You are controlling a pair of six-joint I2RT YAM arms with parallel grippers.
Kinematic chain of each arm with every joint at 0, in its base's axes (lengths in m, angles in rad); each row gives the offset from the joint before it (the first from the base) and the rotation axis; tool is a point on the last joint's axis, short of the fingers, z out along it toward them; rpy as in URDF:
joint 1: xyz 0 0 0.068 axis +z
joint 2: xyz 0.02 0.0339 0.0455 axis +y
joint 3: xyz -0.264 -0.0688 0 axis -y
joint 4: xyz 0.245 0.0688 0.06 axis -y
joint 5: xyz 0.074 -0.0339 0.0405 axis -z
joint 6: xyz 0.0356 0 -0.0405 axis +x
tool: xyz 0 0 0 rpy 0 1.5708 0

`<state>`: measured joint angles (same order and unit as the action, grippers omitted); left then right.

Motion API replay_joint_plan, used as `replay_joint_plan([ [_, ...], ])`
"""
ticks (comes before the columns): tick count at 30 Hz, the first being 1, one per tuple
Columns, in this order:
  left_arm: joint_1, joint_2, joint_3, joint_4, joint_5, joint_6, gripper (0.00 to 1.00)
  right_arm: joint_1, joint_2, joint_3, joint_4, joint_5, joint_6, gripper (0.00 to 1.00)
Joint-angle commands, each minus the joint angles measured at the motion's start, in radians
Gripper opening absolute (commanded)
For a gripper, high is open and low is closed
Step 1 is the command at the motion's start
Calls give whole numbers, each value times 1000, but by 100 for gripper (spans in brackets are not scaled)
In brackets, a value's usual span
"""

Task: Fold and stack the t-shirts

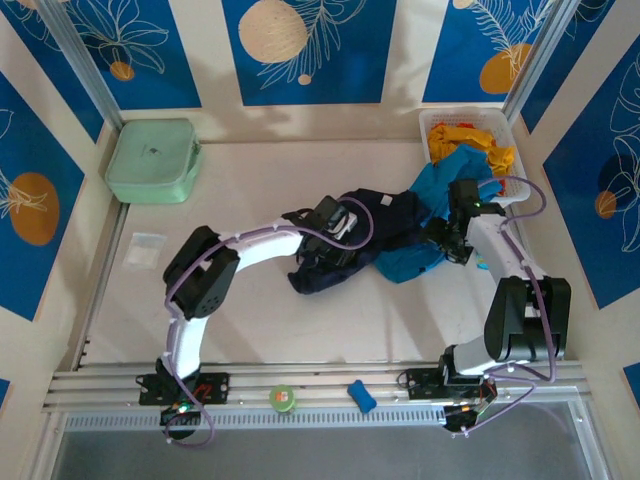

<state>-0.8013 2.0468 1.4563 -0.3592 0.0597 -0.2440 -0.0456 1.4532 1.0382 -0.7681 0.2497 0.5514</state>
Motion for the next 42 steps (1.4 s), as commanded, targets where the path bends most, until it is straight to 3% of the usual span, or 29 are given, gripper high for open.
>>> replay_joint_plan([
  [1, -2, 34, 30, -40, -38, -38, 0, -44, 40, -9, 60, -45, 22, 79],
  [6, 18, -60, -66, -94, -270, -74, 0, -30, 98, -13, 81, -82, 44, 83],
  [10, 102, -235, -166, -154, -400, -118, 0, 49, 82, -24, 53, -69, 50, 82],
  [14, 170, -399, -218, -186, -416, -100, 0, 175, 61, -38, 18, -59, 66, 80],
  [20, 182, -488, -236, -229, -465, -124, 0, 357, 169, -29, 4, -68, 134, 80],
  [26, 213, -518, -264, -310, -561, -201, 0, 405, 291, 0, 4, -35, 165, 75],
  [28, 214, -531, -280, -301, -550, -202, 0, 400, 315, 14, 8, -31, 160, 66],
  [32, 214, -536, -309, -270, -491, -213, 0, 381, 366, 69, 19, -39, 136, 3],
  [37, 210, -544, -330, -256, -431, -215, 0, 332, 302, 219, -59, 50, 63, 0],
  [42, 190, -571, -354, -242, -377, -212, 0, 196, 201, 492, -134, 115, -42, 0],
])
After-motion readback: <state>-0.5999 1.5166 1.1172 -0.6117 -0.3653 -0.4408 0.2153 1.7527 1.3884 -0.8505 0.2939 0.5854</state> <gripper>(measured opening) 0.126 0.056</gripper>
